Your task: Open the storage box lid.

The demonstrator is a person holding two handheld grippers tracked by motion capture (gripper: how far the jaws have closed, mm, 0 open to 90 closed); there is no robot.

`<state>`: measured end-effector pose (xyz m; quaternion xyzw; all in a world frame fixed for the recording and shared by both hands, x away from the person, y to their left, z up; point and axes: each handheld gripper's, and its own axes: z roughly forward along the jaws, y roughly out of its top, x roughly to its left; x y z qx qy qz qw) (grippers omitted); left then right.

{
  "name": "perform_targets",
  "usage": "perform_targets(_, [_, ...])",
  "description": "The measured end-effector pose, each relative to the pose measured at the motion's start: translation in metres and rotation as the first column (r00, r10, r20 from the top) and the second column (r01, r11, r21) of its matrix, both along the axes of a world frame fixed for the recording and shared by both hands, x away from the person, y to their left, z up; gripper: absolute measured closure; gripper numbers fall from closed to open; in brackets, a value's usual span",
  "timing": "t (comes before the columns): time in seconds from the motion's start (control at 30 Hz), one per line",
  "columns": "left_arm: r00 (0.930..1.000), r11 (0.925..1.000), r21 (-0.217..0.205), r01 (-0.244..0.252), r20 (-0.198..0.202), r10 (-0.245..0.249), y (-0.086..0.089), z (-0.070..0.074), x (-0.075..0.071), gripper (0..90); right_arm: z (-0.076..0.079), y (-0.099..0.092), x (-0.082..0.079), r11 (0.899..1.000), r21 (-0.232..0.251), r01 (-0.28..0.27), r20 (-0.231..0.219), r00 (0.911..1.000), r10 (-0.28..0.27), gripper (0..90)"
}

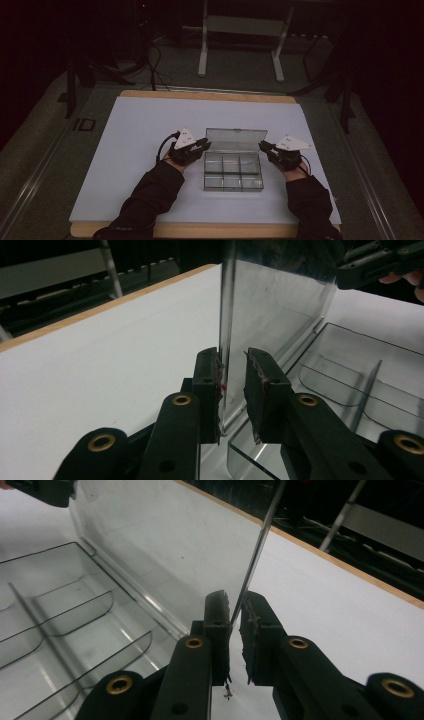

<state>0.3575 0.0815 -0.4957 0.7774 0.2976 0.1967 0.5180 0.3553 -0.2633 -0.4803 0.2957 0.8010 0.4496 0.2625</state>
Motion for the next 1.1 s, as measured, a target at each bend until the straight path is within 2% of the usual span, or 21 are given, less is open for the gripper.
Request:
perform_targets(0.17, [0.9997,0.9997,-0.001,-0.023,-0.008,0.023,-0.002,-0.003,0.003,75.1,-0.001,0.003,0.004,1.000,0.004,0.029,-0.004,0.9996,-0.029,80.4])
perform_targets(0.27, [0.9991,0.9989,0.023,-0.041,-0.008,0.041,-0.006,-0.008,0.004,73.7,-0.002,0.006,0.006,0.999,0.002,0.049,-0.004,0.9988,-0.049,80.0])
perform_targets(0.33, [0.9983,0.9984,0.004,-0.056,-0.018,0.056,-0.006,-0.011,0.006,73.7,-0.004,0.009,0.009,0.998,-0.009,0.067,0.000,0.9977,-0.067,78.3])
perform_targets(0.43, [0.9977,0.9982,-0.009,-0.059,-0.034,0.058,-0.006,-0.013,0.009,73.3,-0.006,0.010,0.012,0.997,0.000,0.078,-0.010,0.9969,-0.078,76.9])
perform_targets(0.67, [0.9969,0.9981,0.005,-0.062,-0.048,0.062,-0.007,-0.018,0.012,72.0,-0.010,0.012,0.016,0.996,0.002,0.092,-0.021,0.9956,-0.092,74.0])
perform_targets(0.93, [0.9944,0.9981,0.006,-0.062,-0.085,0.062,-0.009,-0.023,0.017,67.3,-0.017,0.014,0.019,0.995,0.004,0.105,-0.054,0.9931,-0.104,68.5])
perform_targets(1.1, [0.9871,0.9982,-0.017,-0.058,-0.151,0.055,-0.008,-0.026,0.022,63.3,-0.021,0.013,0.021,0.993,0.005,0.116,-0.076,0.9904,-0.116,67.8])
